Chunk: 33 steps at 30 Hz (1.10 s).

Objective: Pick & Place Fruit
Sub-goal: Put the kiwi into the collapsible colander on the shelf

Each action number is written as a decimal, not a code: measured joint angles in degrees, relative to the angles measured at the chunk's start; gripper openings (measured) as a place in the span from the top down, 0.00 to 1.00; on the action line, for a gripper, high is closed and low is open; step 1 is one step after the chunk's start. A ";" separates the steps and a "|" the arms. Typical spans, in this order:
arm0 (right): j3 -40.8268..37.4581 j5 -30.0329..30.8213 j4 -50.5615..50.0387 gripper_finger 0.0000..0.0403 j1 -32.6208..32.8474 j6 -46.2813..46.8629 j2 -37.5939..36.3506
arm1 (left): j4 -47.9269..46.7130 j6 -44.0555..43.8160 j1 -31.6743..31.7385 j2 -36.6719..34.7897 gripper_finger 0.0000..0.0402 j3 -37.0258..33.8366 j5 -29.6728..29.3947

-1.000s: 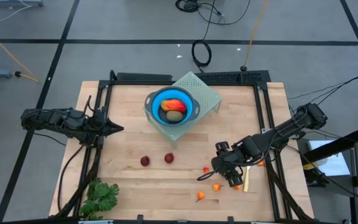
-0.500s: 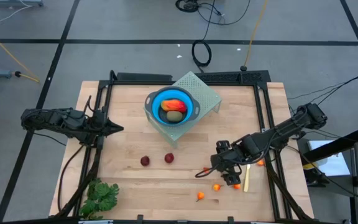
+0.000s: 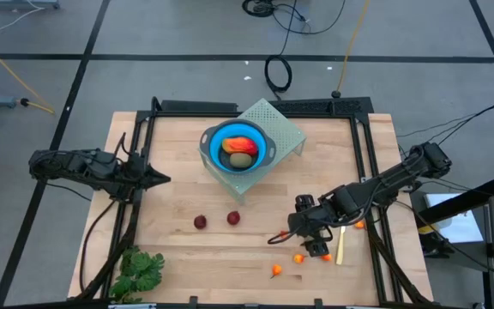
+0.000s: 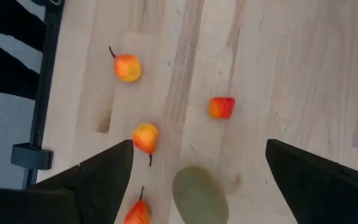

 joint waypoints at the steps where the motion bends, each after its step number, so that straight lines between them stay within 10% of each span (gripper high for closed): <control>1: 0.00 0.01 0.11 0.11 0.00 -0.69 0.00 | 0.25 0.22 0.00 0.00 0.97 0.00 0.17; 33: -13.92 -5.87 0.92 0.11 2.73 -12.59 0.01 | 19.06 -0.43 -0.01 -0.44 0.98 -9.44 4.83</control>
